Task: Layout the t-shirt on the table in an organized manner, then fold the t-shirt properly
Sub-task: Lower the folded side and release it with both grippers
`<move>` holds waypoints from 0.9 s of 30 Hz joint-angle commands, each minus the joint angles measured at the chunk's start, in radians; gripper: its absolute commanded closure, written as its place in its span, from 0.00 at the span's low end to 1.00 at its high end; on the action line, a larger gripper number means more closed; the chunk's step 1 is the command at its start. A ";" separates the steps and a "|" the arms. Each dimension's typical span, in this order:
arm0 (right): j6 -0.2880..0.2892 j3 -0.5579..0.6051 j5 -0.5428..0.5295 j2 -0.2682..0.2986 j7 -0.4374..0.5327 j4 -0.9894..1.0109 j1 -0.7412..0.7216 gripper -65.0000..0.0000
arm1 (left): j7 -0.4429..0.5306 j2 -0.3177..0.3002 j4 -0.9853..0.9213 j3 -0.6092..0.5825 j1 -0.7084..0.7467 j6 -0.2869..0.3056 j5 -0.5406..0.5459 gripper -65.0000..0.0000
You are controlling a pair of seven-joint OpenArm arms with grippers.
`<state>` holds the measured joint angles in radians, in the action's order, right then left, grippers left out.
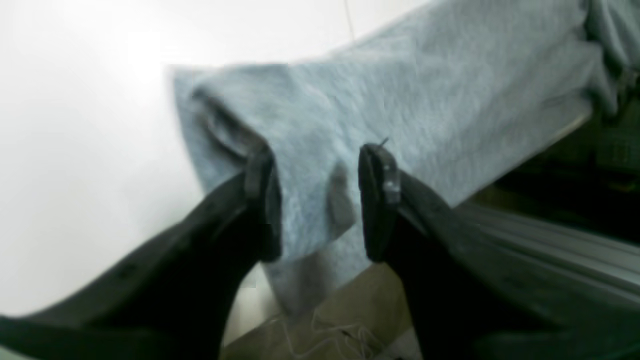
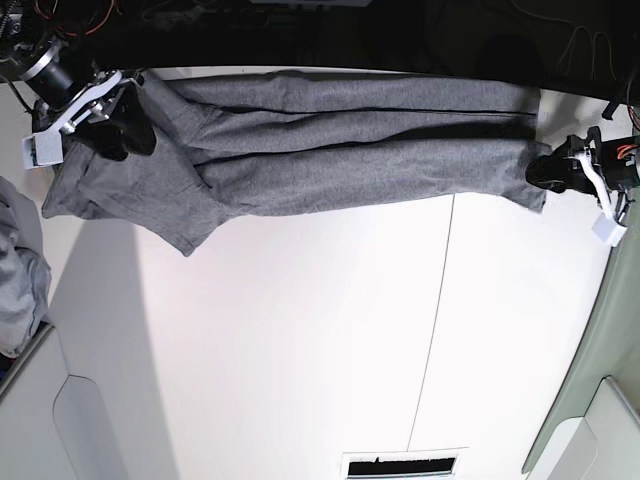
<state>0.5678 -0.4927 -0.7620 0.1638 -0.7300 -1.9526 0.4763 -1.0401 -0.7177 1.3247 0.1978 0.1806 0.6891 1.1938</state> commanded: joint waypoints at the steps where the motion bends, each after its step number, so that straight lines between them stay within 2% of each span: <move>1: 0.013 -0.008 -0.024 0.005 0.012 -0.040 0.001 0.57 | 0.015 -0.027 0.014 0.035 -0.008 0.009 0.027 0.59; 4: 0.012 -0.008 -0.013 0.005 0.064 -0.098 -0.005 0.57 | 0.015 -0.027 0.014 0.111 0.011 0.009 0.046 0.59; 7: 0.002 -0.001 0.073 0.004 0.129 -0.088 -0.055 0.60 | 0.017 -0.024 0.014 0.157 0.037 0.009 0.054 0.59; 9: -0.015 0.010 0.137 0.005 0.132 -0.053 -0.104 0.77 | 0.027 -0.016 0.013 0.162 0.047 0.009 0.049 0.56; 11: -0.015 0.021 0.175 0.005 0.132 0.007 -0.144 1.00 | 0.051 0.005 0.011 0.162 0.053 0.009 0.005 0.42; 13: -0.014 0.033 0.191 0.005 0.132 0.087 -0.173 1.00 | 0.103 0.035 0.000 0.162 0.053 0.009 -0.085 0.34; 15: -0.014 0.037 0.193 0.005 0.134 0.180 -0.195 1.00 | 0.143 0.072 -0.013 0.162 0.053 0.009 -0.137 0.34; 20: -0.013 0.037 0.197 0.007 0.144 0.394 -0.230 1.00 | 0.167 0.151 -0.018 0.162 0.053 -0.032 -0.278 0.34; 27: -0.006 0.037 0.196 0.007 0.166 0.476 -0.232 1.00 | 0.194 0.177 -0.018 0.162 0.056 -0.076 -0.449 0.34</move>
<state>0.5507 -0.4519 -0.5495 0.1631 -0.5869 -1.4639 0.2516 -0.8436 -0.5255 1.2961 0.3511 0.2401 0.6205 0.7513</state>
